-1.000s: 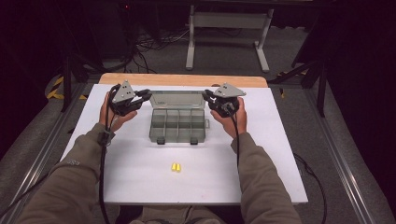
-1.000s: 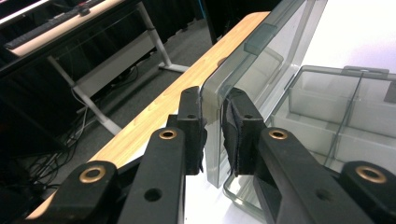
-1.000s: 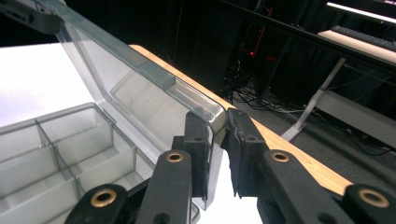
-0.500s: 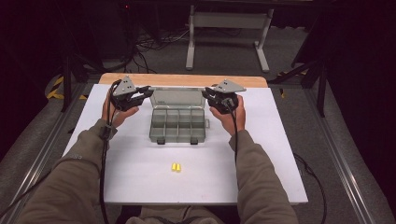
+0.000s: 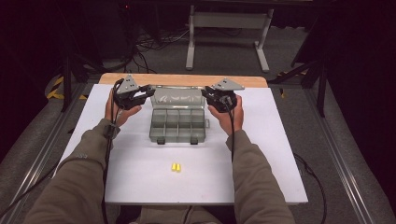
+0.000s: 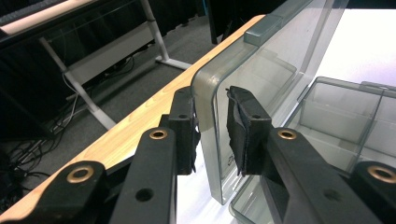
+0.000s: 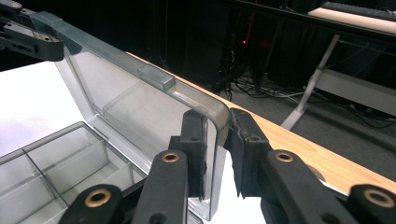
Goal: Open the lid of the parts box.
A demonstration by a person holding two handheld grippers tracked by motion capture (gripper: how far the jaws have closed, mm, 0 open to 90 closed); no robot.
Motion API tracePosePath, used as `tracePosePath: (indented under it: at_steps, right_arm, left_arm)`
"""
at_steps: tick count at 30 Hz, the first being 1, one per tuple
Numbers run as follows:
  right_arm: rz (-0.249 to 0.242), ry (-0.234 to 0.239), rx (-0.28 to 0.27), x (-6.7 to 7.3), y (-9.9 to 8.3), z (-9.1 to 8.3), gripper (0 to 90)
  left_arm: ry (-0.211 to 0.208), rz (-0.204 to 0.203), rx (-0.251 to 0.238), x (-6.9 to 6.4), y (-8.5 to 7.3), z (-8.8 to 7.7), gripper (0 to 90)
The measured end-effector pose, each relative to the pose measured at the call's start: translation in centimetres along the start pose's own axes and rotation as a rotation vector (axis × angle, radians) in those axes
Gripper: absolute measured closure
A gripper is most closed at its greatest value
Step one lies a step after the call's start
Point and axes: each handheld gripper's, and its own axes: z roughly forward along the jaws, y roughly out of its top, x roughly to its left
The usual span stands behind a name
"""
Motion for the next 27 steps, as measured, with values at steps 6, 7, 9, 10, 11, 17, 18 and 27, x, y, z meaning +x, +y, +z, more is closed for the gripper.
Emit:
tracePosePath:
  at_steps: [6, 7, 9, 10, 11, 17, 18, 27]
  right_arm:
    - [0.026, -0.017, 0.012, -0.1, 0.4, 0.4, 76.1]
    - [0.030, -0.019, 0.012, 0.0, 0.4, 0.5, 75.7]
    - [0.038, -0.027, 0.011, 0.0, 0.4, 0.6, 75.6]
    - [0.042, -0.030, 0.013, -0.1, 0.4, 0.7, 75.4]
    - [0.047, -0.032, 0.014, 0.0, 0.4, 0.8, 75.1]
    - [0.037, -0.049, 0.019, -0.1, 0.4, 1.3, 74.5]
    - [0.033, -0.051, 0.023, -0.1, 0.3, 1.4, 74.4]
    - [0.000, -0.037, 0.046, -0.8, -0.9, 3.1, 71.0]
  left_arm:
    - [0.002, -0.020, 0.000, 0.1, 0.0, 0.4, 72.2]
    - [0.002, -0.020, 0.000, 0.1, 0.0, 0.4, 71.7]
    - [0.009, -0.014, 0.008, 0.2, -0.1, 0.7, 71.5]
    - [0.010, -0.017, 0.010, 0.3, -0.1, 0.8, 71.2]
    - [0.008, -0.025, 0.011, 0.3, -0.1, 0.9, 70.9]
    - [0.021, -0.042, 0.026, 0.3, -0.3, 1.6, 68.9]
    - [0.023, -0.041, 0.029, 0.4, -0.4, 1.7, 68.5]
    - [0.019, -0.092, 0.043, 0.6, -1.2, 2.8, 67.7]
